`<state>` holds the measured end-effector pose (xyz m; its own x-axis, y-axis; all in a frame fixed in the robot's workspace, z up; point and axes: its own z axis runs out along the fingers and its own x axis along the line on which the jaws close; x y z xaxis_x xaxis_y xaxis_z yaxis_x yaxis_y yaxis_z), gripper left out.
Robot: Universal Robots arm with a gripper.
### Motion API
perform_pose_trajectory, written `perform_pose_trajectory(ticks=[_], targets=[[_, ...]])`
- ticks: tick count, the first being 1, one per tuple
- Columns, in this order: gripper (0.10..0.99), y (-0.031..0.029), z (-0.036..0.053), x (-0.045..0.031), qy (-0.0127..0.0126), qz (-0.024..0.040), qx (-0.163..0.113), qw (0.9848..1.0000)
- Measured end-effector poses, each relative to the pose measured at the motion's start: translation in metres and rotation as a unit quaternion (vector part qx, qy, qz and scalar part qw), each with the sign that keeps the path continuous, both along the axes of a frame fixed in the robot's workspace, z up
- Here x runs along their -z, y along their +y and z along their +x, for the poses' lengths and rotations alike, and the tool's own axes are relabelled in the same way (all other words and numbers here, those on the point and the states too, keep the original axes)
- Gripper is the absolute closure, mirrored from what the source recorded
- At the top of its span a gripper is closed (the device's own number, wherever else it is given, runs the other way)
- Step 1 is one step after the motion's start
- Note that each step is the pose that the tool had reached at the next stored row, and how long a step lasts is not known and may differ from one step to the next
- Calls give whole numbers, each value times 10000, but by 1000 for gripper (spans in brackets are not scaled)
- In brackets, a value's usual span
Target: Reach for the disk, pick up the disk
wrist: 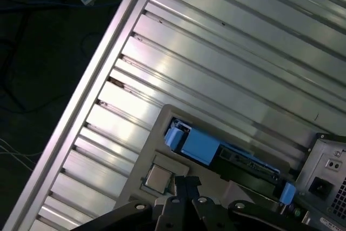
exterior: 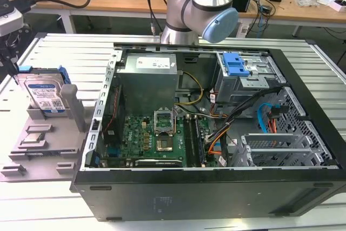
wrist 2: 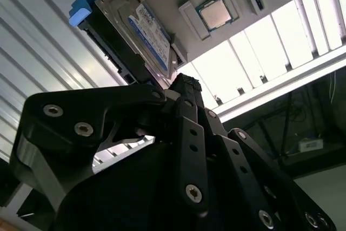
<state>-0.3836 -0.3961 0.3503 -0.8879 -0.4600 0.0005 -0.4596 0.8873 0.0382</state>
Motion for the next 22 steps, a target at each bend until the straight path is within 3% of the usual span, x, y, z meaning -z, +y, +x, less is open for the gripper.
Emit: perform_pose_trajectory(ticks=[16,22], targets=[[980,0,0,0,0,0,-582,9983],[980,0,0,0,0,0,-899,9960]])
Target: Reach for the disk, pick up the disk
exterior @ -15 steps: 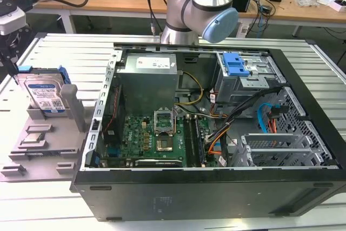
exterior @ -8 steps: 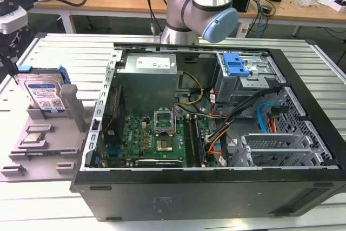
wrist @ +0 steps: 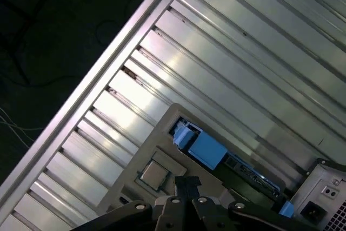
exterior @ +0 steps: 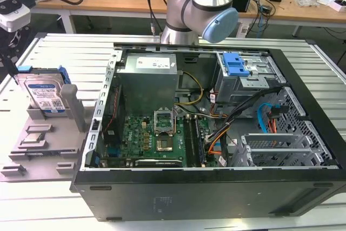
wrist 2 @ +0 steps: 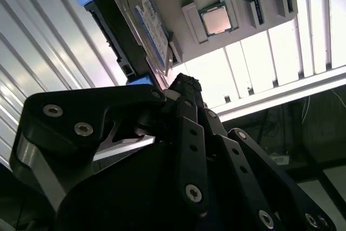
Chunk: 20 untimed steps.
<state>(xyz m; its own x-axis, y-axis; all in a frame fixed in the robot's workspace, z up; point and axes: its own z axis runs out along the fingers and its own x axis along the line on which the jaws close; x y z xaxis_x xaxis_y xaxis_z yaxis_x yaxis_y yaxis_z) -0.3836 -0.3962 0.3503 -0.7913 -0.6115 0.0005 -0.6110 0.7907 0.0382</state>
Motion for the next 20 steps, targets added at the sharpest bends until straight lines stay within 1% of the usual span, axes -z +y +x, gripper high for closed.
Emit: perform_pose_trajectory(ticks=[5,7,10,13,15,20], targets=[[980,0,0,0,0,0,-181,9998],[980,0,0,0,0,0,-347,9994],[980,0,0,0,0,0,-443,9990],[980,0,0,0,0,0,-610,9981],[980,0,0,0,0,0,-753,9972],[980,0,0,0,0,0,-974,9952]])
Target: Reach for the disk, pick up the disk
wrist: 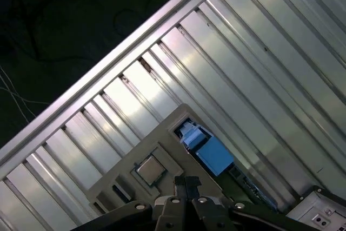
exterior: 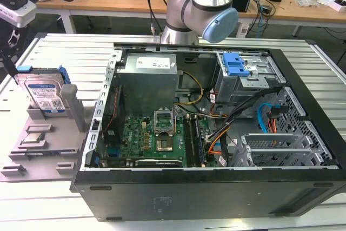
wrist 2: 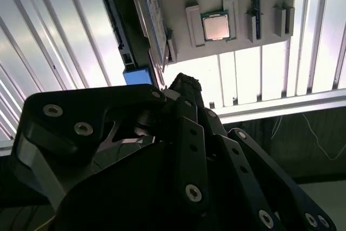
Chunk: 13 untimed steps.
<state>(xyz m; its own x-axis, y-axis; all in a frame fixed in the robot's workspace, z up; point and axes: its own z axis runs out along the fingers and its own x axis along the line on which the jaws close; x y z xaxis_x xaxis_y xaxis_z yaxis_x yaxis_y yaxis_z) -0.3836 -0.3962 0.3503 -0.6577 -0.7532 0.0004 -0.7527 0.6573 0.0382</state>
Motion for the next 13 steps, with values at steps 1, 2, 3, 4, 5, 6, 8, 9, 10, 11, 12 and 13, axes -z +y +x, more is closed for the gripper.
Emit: perform_pose_trajectory(ticks=[1,2,3,4,5,6,8,9,10,11,12,13], targets=[[980,0,0,0,0,0,-34,10000],[980,0,0,0,1,0,-69,10000],[980,0,0,0,0,0,-137,9999],[980,0,0,0,0,0,-205,9998],[980,0,0,0,1,0,-255,9997],[980,0,0,0,0,0,-289,9996],[980,0,0,0,0,0,-389,9992],[980,0,0,0,0,0,-432,9991],[980,0,0,0,0,0,-462,9989],[980,0,0,-1,0,0,-516,9987],[980,0,0,0,0,0,-592,9982],[980,0,0,0,1,0,-666,9978]])
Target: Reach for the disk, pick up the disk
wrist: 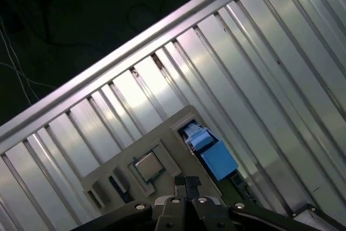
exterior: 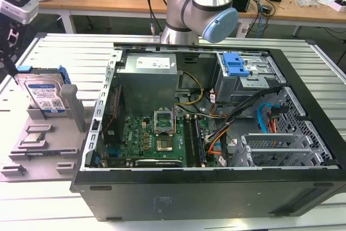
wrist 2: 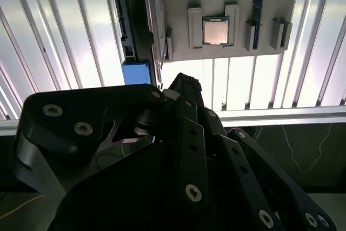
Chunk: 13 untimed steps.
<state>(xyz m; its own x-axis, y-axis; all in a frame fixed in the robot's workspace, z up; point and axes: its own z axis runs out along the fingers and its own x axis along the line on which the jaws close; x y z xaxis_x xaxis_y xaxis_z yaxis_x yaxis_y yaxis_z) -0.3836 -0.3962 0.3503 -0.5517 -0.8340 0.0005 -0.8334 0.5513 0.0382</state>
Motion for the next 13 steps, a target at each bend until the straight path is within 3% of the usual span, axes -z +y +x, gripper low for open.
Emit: perform_pose_trajectory(ticks=[13], targets=[[980,0,0,0,0,0,-527,9986]])
